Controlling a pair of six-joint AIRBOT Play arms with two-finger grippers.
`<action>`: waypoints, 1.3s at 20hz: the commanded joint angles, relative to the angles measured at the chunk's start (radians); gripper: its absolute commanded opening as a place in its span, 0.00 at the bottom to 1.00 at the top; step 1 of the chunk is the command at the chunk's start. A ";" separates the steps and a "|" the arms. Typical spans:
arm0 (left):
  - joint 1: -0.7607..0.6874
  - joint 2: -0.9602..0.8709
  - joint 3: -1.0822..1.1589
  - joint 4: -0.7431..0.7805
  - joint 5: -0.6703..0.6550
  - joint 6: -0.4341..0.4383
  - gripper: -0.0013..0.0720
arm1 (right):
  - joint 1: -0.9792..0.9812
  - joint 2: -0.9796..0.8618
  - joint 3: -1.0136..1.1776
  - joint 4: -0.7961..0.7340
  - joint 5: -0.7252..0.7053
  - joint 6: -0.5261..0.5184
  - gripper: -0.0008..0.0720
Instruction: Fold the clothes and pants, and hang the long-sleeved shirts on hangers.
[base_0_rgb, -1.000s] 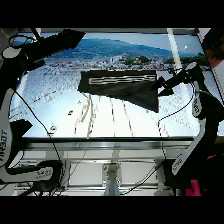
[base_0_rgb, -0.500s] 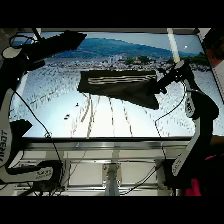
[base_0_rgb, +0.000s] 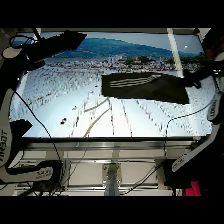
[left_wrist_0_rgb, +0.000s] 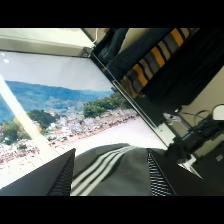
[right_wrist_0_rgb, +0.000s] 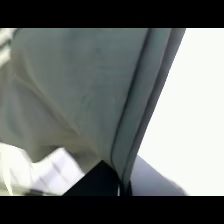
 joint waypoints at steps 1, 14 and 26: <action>0.000 0.000 0.001 0.000 0.001 -0.019 0.69 | -0.241 0.040 0.005 -0.021 0.020 0.000 0.01; -0.014 0.000 0.001 0.000 0.001 -0.032 0.69 | -0.864 0.093 0.005 -0.074 0.076 0.046 0.02; -0.076 -0.004 0.001 0.000 0.013 -0.031 0.69 | -0.960 0.140 0.010 -0.068 0.080 0.158 0.50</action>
